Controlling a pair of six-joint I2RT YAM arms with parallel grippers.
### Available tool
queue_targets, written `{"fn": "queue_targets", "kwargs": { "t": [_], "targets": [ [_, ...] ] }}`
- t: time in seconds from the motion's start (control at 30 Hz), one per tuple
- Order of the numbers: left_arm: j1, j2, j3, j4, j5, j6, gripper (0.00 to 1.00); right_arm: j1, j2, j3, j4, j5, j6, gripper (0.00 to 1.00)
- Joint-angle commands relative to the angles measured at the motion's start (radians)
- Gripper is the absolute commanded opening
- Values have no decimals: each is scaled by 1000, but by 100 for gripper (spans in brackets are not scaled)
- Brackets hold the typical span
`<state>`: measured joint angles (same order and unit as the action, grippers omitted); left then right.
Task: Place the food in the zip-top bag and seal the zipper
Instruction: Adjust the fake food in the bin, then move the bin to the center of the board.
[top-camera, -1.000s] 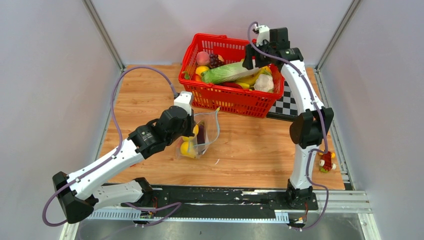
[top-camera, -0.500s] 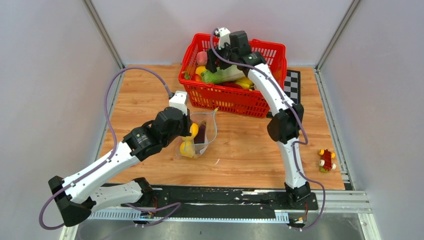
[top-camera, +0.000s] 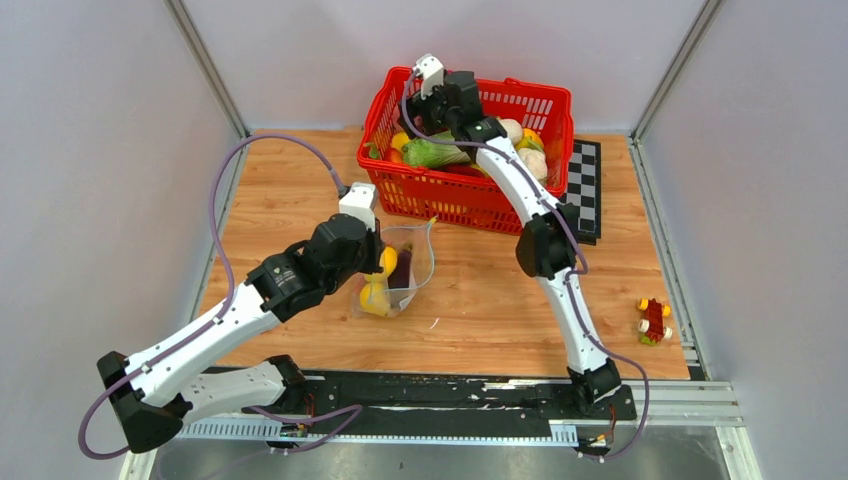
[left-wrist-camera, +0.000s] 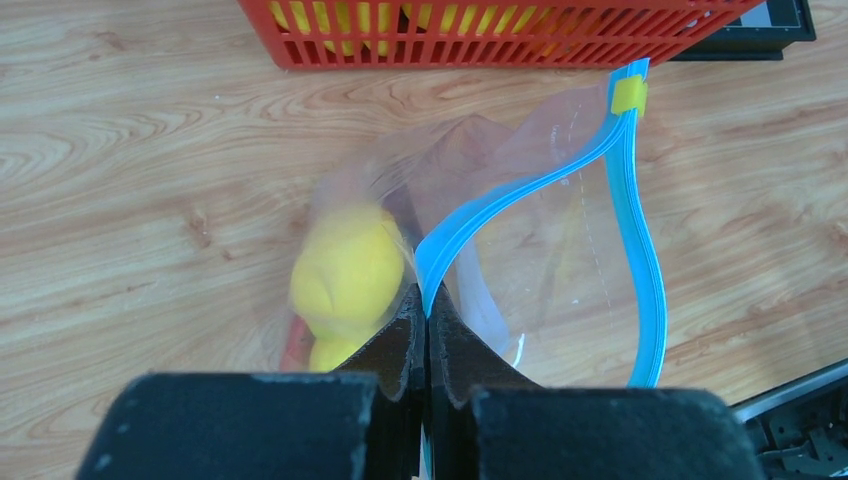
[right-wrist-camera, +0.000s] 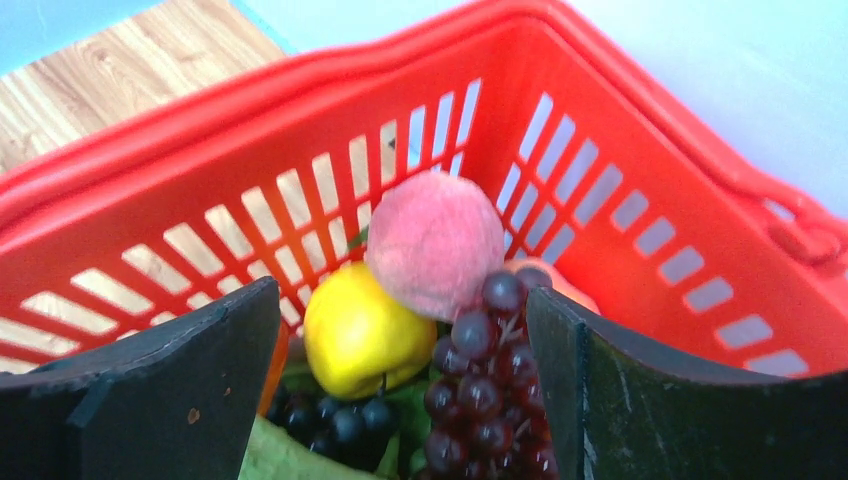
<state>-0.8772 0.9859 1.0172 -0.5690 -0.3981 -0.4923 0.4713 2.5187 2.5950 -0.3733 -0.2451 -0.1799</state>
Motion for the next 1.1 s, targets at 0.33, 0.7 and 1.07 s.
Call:
{"fn": "queue_targets", "kwargs": {
  "t": [0.33, 0.7, 1.07],
  "targets": [
    [-1, 6, 51, -33, -62, 17, 0, -2, 83, -19, 56, -6, -48, 87],
    [0, -21, 46, -60, -114, 24, 0, -3, -387, -661, -71, -35, -122, 89],
    [0, -52, 25, -63, -124, 23, 0, -5, -691, -1181, -116, -81, -151, 91]
  ]
}}
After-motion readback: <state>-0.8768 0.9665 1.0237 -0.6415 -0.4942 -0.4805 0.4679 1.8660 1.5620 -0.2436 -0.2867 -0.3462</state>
